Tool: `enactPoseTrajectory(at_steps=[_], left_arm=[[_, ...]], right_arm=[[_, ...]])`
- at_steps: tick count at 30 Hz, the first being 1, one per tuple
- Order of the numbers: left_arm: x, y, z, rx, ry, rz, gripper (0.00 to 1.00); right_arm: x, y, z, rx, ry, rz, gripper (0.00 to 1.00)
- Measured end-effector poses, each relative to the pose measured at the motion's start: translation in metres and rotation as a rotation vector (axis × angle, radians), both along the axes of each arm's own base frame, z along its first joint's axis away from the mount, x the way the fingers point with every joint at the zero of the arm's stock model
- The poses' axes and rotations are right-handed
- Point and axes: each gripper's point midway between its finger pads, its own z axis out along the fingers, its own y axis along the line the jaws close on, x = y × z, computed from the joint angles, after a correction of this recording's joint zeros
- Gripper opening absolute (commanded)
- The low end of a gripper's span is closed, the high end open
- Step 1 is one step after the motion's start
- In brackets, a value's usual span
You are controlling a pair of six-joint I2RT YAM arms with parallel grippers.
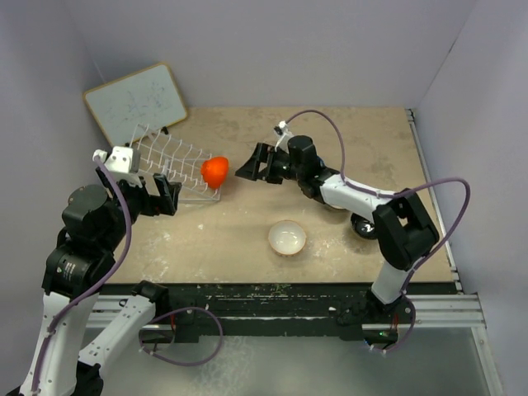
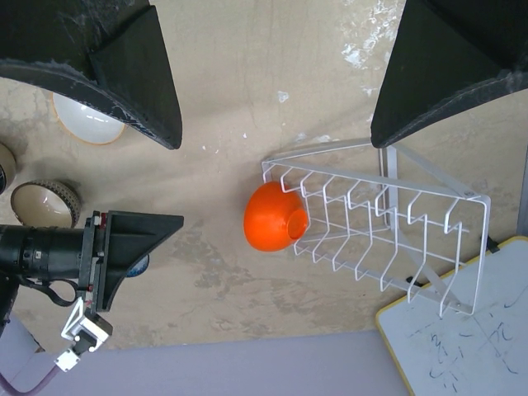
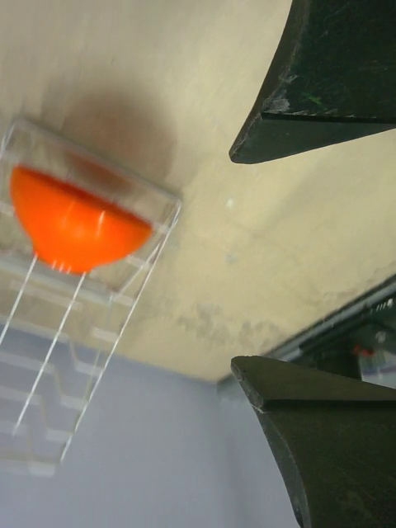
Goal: Load the bowls into the dish rack
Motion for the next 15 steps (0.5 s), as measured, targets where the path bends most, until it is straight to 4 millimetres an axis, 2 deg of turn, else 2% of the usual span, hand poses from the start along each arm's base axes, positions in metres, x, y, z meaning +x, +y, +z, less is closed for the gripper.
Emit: enactPoseTrajectory(at_steps=[4,7,9,12,15], left_arm=[[0.000,0.000,0.000,-0.001,-0.002,0.000,0.99],[0.000,0.000,0.001,-0.001,-0.003,0.000,0.99],[0.001,0.000,0.001,-0.002,-0.005,0.000,0.99],[0.001,0.000,0.001,-0.002,-0.006,0.000,0.99],[0.001,0.000,0.002,-0.002,-0.009,0.000,0.99]], right_arm=[[0.005,-0.036,-0.032,-0.263,-0.033,-0.082,0.98],[0.009,-0.071,-0.060,-0.473,-0.042,-0.156,0.94],[0.011,-0.097,-0.071,-0.620,-0.059,-0.201,0.91],[0.018,-0.117,-0.066,-0.731,-0.100,-0.231,0.86],[0.031,-0.124,-0.047,-0.785,-0.164,-0.256,0.82]])
